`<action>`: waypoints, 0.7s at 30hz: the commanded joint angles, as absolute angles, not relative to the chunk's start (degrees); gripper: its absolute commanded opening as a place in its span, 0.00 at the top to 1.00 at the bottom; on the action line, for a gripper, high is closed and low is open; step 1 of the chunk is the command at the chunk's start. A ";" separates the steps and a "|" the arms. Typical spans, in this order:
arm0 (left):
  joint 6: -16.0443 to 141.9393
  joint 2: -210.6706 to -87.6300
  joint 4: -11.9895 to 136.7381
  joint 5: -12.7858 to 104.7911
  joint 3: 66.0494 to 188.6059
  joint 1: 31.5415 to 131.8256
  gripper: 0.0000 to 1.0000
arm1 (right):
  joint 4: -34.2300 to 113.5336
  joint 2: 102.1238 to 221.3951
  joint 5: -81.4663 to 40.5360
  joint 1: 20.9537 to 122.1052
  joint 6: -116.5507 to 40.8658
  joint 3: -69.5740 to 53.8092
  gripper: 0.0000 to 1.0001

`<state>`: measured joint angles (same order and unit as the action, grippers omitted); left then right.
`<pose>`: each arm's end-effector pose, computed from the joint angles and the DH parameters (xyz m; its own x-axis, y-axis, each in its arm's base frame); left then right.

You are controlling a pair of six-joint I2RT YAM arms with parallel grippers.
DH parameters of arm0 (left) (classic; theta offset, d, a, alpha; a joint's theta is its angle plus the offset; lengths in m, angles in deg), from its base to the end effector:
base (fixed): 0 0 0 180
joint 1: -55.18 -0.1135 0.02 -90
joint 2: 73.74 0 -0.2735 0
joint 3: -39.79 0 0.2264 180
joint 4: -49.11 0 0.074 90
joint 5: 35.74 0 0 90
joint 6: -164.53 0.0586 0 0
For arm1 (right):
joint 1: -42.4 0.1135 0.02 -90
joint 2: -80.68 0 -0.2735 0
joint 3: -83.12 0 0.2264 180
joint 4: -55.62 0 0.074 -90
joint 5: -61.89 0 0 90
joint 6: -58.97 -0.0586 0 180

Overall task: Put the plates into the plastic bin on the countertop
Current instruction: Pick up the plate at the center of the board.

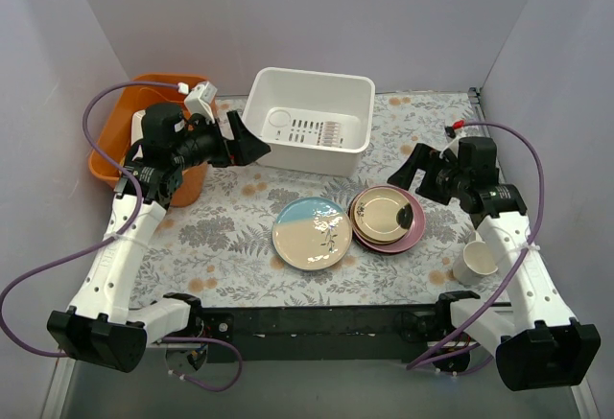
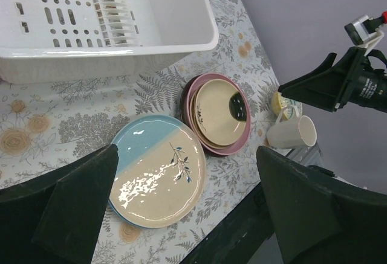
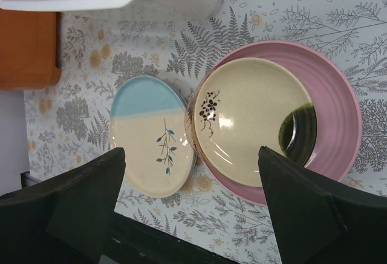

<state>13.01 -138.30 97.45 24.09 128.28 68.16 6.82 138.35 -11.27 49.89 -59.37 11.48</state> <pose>0.2107 -0.0788 0.4008 -0.7547 -0.6059 -0.2517 -0.0487 0.4343 -0.8995 0.1963 0.0429 0.3250 -0.6695 0.3702 -0.6439 -0.0485 0.8433 0.5353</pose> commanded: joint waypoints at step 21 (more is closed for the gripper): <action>9.93 -135.27 96.82 18.75 123.28 70.21 0.02 | 6.41 140.71 -11.85 46.36 -56.34 20.90 0.03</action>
